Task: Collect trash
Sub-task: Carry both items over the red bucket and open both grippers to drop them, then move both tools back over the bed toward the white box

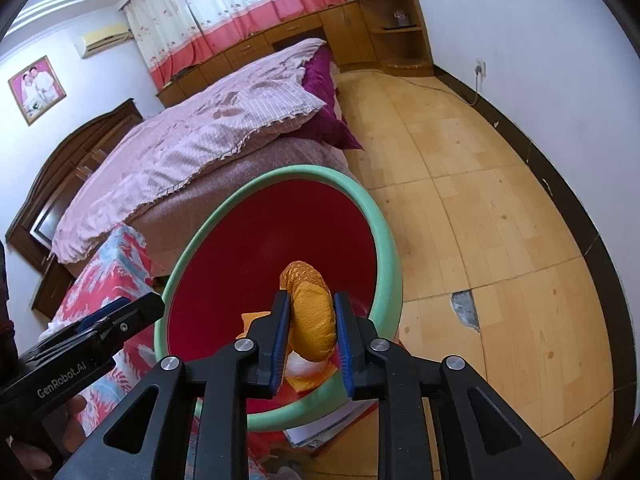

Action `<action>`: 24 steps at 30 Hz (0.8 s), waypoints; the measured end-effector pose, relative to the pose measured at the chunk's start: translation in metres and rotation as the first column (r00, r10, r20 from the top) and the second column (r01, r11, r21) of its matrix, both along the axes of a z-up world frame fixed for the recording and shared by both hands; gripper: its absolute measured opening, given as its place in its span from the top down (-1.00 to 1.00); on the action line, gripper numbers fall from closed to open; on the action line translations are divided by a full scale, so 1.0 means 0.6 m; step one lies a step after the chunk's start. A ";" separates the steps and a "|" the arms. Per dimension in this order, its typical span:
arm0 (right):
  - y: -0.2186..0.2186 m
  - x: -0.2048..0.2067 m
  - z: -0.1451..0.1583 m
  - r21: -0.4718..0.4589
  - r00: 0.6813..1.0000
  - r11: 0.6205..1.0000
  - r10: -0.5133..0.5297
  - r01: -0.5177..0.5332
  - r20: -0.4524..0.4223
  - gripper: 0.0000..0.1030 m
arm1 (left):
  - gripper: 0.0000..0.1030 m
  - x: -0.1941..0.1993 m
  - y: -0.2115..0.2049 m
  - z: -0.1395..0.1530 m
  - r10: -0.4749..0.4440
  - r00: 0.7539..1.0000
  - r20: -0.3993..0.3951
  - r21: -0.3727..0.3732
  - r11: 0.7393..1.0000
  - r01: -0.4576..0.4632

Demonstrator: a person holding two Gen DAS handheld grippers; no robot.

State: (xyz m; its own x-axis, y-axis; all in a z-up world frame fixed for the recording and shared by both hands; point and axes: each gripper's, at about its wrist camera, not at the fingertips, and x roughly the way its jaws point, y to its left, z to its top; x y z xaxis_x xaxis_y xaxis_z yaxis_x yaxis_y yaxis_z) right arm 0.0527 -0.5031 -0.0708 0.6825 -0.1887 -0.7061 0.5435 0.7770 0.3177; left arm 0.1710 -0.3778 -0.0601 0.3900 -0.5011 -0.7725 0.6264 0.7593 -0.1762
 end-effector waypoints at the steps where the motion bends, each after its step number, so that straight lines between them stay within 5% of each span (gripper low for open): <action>1: 0.000 0.000 0.001 -0.002 1.000 1.000 0.000 0.000 0.002 0.56 | -0.11 0.000 0.003 0.001 0.003 1.000 0.000 -0.002 1.000 -0.003; 6: 0.004 -0.001 0.008 -0.007 1.000 1.000 0.001 0.000 0.021 0.25 | -0.11 0.000 0.016 0.009 0.021 1.000 0.001 -0.011 1.000 -0.021; 24: 0.066 -0.029 0.063 -0.031 0.995 0.999 0.038 -0.036 0.089 0.25 | -0.11 -0.034 0.107 0.058 0.102 0.994 0.025 -0.060 0.993 -0.101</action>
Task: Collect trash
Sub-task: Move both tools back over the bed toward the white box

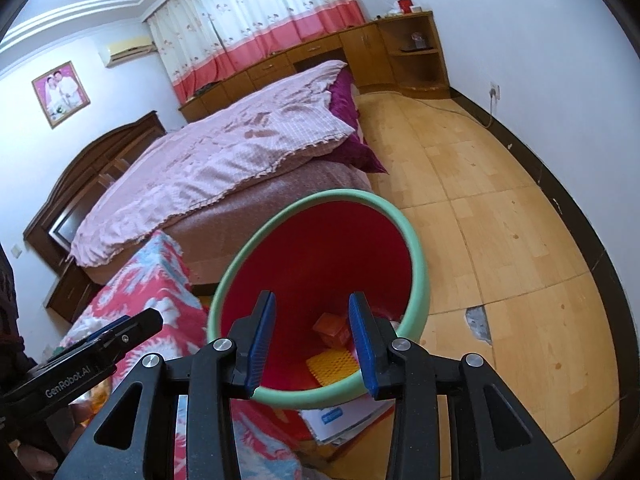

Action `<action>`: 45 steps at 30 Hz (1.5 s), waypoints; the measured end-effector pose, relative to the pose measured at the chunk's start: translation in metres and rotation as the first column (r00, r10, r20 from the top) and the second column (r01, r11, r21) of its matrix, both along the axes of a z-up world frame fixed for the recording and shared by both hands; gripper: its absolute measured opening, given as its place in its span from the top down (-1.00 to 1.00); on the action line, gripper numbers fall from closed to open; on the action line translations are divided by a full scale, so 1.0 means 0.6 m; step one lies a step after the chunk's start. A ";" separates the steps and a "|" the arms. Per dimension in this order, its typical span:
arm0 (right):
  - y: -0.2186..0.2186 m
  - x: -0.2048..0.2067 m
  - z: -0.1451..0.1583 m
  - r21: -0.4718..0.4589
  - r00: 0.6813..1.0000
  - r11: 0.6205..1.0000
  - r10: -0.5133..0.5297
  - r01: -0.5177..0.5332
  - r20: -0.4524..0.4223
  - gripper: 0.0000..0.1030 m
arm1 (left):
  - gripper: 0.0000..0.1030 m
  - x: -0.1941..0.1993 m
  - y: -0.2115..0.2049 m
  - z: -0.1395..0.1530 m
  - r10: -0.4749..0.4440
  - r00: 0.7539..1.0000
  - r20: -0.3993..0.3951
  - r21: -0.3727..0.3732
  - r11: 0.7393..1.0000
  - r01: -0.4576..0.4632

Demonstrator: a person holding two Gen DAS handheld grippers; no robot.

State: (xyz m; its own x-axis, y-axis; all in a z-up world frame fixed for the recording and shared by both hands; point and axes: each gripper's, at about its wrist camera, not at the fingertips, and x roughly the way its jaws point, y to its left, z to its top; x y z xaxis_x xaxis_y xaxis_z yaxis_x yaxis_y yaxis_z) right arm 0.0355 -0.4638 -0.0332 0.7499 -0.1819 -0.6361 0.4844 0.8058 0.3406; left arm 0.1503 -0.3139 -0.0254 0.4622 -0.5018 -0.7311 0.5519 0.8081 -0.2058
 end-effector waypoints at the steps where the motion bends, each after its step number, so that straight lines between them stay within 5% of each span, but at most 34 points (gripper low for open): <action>1: 0.007 -0.002 0.004 0.001 1.000 1.000 0.004 -0.004 0.003 0.25 | -0.11 -0.003 0.010 0.005 0.010 1.000 0.006 -0.005 1.000 -0.010; 24: 0.156 0.012 0.037 0.009 0.980 0.981 0.194 -0.194 0.035 0.25 | -0.11 -0.033 0.233 0.047 0.259 0.965 0.036 -0.039 0.965 -0.258; 35: 0.226 0.049 0.036 0.011 0.959 0.959 0.283 -0.284 0.023 0.25 | -0.12 -0.018 0.345 0.037 0.412 0.911 0.014 -0.045 0.911 -0.411; 45: 0.282 0.088 0.021 0.016 0.934 0.934 0.356 -0.356 -0.002 0.25 | -0.12 0.009 0.434 0.013 0.548 0.836 -0.020 -0.015 0.836 -0.548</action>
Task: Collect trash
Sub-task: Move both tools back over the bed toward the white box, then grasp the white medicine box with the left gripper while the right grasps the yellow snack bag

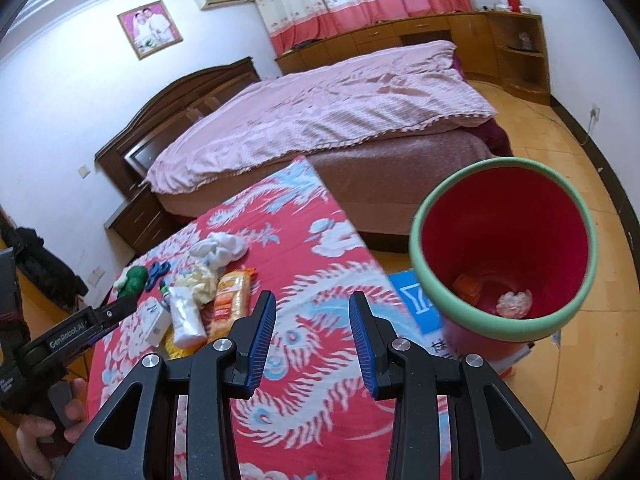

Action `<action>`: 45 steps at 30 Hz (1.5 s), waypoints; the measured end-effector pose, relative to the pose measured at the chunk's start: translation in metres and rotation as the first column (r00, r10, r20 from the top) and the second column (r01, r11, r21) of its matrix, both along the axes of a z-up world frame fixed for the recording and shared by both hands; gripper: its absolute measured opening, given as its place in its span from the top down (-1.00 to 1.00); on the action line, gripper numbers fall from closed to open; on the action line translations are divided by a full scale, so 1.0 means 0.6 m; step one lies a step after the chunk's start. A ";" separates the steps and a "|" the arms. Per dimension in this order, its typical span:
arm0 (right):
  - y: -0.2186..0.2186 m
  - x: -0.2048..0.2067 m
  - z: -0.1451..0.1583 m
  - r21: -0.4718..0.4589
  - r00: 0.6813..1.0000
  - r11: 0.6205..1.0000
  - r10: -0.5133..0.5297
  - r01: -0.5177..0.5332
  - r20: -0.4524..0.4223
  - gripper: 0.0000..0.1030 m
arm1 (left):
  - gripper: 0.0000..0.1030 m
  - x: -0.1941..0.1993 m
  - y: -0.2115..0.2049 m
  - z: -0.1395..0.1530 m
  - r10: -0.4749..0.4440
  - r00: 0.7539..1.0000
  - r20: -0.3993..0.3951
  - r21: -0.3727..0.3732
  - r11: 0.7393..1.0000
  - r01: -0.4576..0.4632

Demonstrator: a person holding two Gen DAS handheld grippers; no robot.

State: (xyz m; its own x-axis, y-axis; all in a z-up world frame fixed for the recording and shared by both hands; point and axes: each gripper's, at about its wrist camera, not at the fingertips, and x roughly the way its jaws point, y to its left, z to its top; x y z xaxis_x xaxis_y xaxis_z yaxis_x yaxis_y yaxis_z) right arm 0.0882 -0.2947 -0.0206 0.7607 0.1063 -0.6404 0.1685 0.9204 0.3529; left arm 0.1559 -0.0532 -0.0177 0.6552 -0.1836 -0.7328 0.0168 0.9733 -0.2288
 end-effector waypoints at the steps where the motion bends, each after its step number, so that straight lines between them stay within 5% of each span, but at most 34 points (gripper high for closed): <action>1: 0.006 0.005 -0.003 -0.001 1.000 1.000 0.010 -0.010 -0.005 0.25 | -0.12 0.004 0.006 -0.002 0.011 1.000 -0.005 0.002 1.000 -0.011; 18: 0.063 0.075 -0.047 -0.001 0.992 0.994 0.106 -0.106 -0.075 0.25 | -0.23 0.102 0.055 -0.082 0.167 0.972 -0.168 -0.013 0.985 -0.172; 29: 0.080 0.101 -0.067 0.008 0.983 0.988 0.152 -0.152 -0.106 0.25 | -0.39 0.107 0.050 -0.092 0.187 0.968 -0.165 0.048 0.982 -0.181; 37: 0.109 0.119 -0.077 -0.005 0.969 0.978 0.208 -0.211 -0.132 0.24 | -0.40 0.093 0.066 -0.104 0.188 0.961 -0.205 0.020 0.982 -0.188; 45: 0.136 0.131 -0.082 -0.027 0.959 0.967 0.249 -0.255 -0.139 0.08 | -0.40 0.079 0.083 -0.116 0.209 0.958 -0.197 0.088 0.977 -0.196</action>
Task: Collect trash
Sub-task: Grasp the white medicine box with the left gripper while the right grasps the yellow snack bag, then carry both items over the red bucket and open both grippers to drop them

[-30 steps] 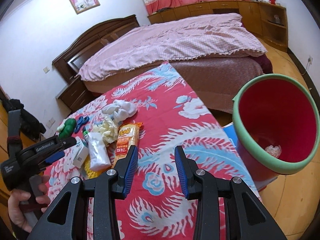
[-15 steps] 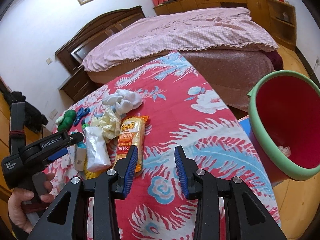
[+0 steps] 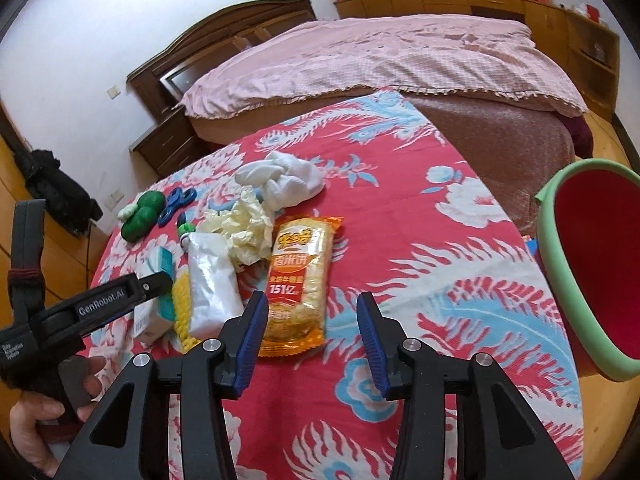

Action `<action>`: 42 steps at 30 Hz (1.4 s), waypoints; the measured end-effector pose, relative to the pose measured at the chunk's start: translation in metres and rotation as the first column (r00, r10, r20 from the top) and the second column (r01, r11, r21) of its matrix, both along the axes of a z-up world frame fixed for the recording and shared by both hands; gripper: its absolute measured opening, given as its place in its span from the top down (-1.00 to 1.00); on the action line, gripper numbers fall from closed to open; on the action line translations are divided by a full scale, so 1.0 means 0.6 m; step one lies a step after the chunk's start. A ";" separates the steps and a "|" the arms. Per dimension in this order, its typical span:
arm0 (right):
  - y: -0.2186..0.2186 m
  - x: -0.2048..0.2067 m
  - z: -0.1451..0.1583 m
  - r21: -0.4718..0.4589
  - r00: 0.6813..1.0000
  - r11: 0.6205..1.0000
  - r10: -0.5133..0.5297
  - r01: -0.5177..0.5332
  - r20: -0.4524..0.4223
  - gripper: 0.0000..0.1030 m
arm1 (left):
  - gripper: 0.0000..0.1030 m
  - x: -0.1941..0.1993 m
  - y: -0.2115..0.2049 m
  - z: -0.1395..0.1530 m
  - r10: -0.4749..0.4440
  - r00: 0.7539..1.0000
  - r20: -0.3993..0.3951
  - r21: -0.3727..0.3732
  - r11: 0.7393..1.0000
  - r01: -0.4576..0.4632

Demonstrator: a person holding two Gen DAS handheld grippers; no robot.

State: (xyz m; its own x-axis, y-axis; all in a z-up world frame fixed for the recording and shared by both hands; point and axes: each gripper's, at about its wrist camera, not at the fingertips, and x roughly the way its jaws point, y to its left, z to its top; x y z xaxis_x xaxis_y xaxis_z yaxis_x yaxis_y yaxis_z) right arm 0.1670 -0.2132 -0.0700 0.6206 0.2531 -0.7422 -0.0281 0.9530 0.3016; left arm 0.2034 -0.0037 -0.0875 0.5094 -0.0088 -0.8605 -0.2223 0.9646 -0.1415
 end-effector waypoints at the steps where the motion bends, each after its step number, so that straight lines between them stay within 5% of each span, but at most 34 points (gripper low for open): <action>1: 0.003 0.002 -0.002 -0.003 1.000 1.000 0.005 -0.005 -0.004 0.08 | -0.40 -0.001 0.005 -0.002 0.004 1.000 -0.001 0.000 1.000 -0.004; 13: 0.026 0.020 -0.021 -0.033 0.999 0.999 0.017 -0.018 -0.028 0.08 | -0.34 -0.010 0.006 -0.009 -0.043 0.999 0.019 0.031 0.999 0.043; 18: 0.033 0.022 -0.023 -0.061 1.000 0.998 0.014 -0.015 -0.018 0.07 | -0.03 -0.022 0.005 -0.004 -0.089 0.995 0.054 -0.020 0.996 0.090; 23: 0.034 0.020 -0.023 -0.067 1.000 0.998 0.007 -0.008 -0.008 0.08 | -0.01 -0.033 0.003 -0.004 -0.108 0.991 0.073 -0.035 0.993 0.111; 25: 0.034 0.018 -0.023 -0.067 1.000 0.998 0.001 -0.002 -0.008 0.30 | -0.01 -0.040 0.002 -0.003 -0.114 0.990 0.079 -0.051 0.992 0.119; 42: -0.027 -0.067 0.019 -0.012 0.996 0.997 -0.081 0.082 0.046 0.33 | -0.01 -0.100 -0.044 0.065 -0.220 0.958 0.181 -0.055 0.971 0.234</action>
